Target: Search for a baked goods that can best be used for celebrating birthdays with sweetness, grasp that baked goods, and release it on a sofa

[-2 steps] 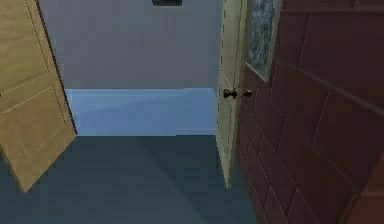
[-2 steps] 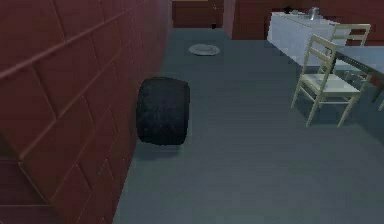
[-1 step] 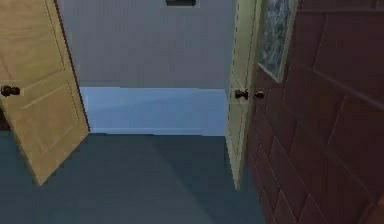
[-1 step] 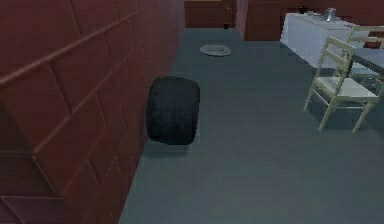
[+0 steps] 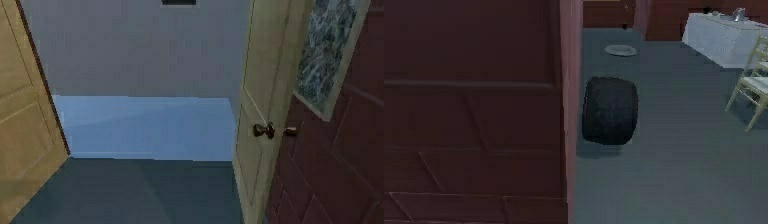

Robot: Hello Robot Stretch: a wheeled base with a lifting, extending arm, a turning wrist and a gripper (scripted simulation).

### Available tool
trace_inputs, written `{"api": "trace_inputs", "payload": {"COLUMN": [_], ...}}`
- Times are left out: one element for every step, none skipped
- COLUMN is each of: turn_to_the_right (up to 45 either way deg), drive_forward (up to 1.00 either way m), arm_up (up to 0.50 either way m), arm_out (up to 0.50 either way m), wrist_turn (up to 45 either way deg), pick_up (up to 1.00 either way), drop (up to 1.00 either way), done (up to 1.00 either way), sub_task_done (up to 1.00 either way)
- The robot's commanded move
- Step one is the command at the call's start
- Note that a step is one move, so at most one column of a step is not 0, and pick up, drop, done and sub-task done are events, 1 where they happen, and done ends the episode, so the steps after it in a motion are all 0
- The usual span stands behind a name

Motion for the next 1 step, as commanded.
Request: {"api": "trace_inputs", "payload": {"turn_to_the_right": [-24.0], "drive_forward": [0.00], "arm_up": [0.00], "arm_out": [0.00], "wrist_turn": [0.0], "pick_up": [0.00], "drop": [0.00], "done": [0.00], "sub_task_done": [0.00]}}
